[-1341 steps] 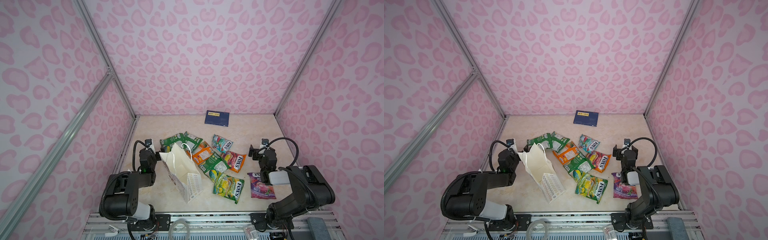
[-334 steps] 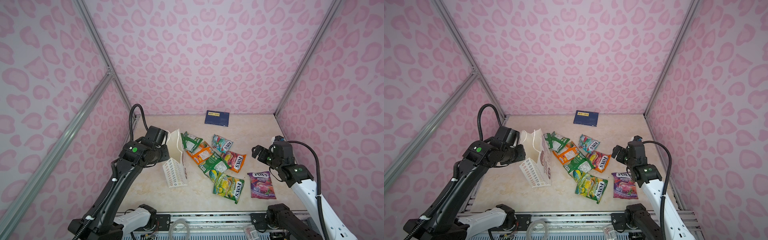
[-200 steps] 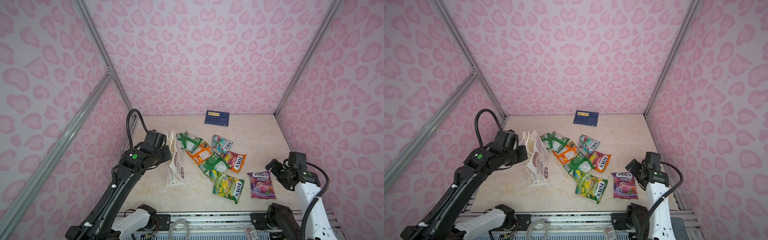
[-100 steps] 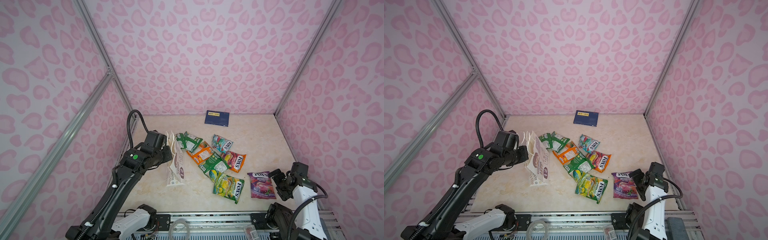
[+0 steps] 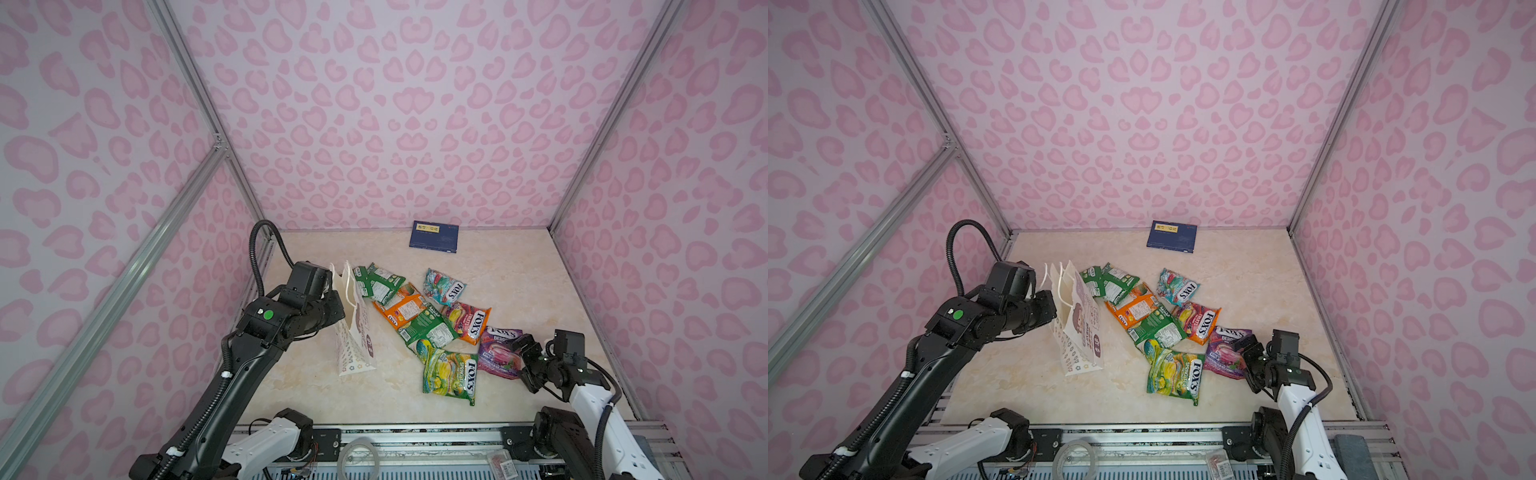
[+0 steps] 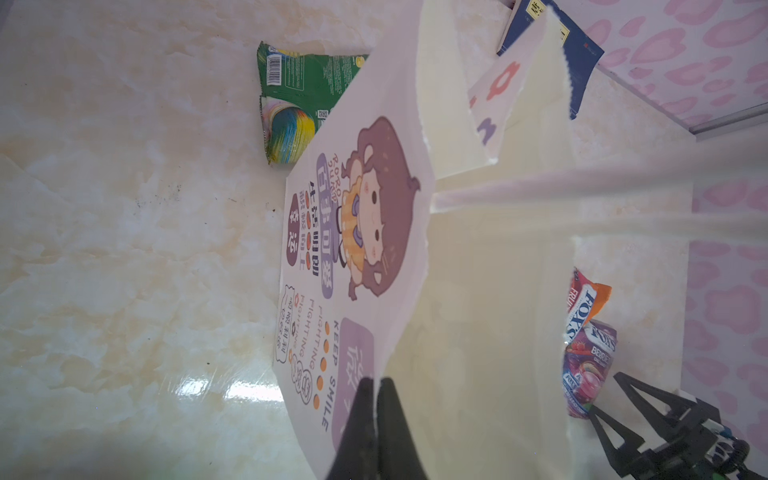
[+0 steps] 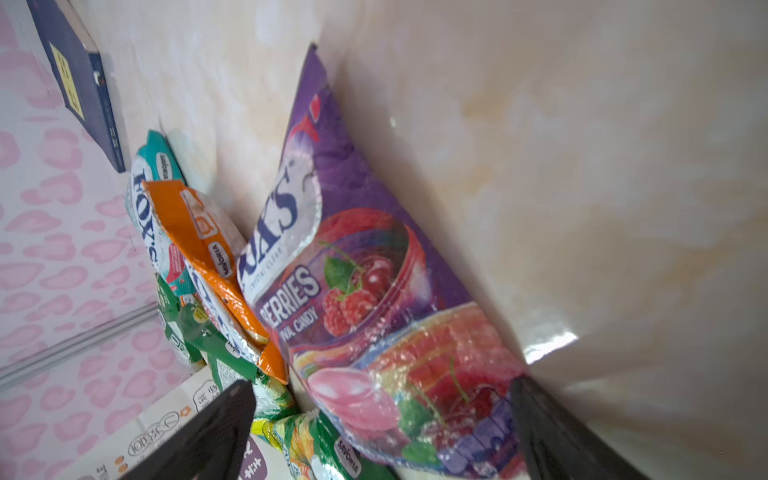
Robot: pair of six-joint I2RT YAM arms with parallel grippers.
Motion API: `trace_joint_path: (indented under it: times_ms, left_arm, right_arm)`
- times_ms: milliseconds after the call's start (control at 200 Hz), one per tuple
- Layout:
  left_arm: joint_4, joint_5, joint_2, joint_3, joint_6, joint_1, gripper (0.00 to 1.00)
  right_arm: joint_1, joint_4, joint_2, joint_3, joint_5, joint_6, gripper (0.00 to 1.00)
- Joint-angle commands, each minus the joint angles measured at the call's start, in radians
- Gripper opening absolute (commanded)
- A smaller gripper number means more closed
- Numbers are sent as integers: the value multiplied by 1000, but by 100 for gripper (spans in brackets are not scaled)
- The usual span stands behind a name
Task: Place the snacks into the paper bag
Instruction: 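Hold the bag with the left gripper while the right gripper reaches the purple packet, then close the right gripper on the purple FOX'S berries packet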
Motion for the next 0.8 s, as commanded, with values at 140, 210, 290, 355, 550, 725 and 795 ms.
trace_joint_path:
  times_ms: [140,210,290,355,550,725,795]
  left_arm:
    - [-11,17,-1,28,-32,1,3]
    - [-1,19,-13,21,-29,-1,3]
    - [1,17,-27,7,-22,-1,3]
    - [-6,21,-40,-4,-14,0,3]
    - [-11,37,-72,-33,4,0,3]
    - [-3,56,-92,-49,15,-1,3]
    - [-5,70,-95,-48,22,0,3]
  right_arm:
    - [216,260,130,9,-18,134,99]
    - [227,198,171,60,4,25,99]
    - [217,98,198,86,76,-63,99]
    - [200,102,211,57,79,-77,99]
    - [129,-42,163,80,252,-207,99]
    - [52,-99,140,151,292,-292,99]
    - [31,-104,151,187,297,-326,99]
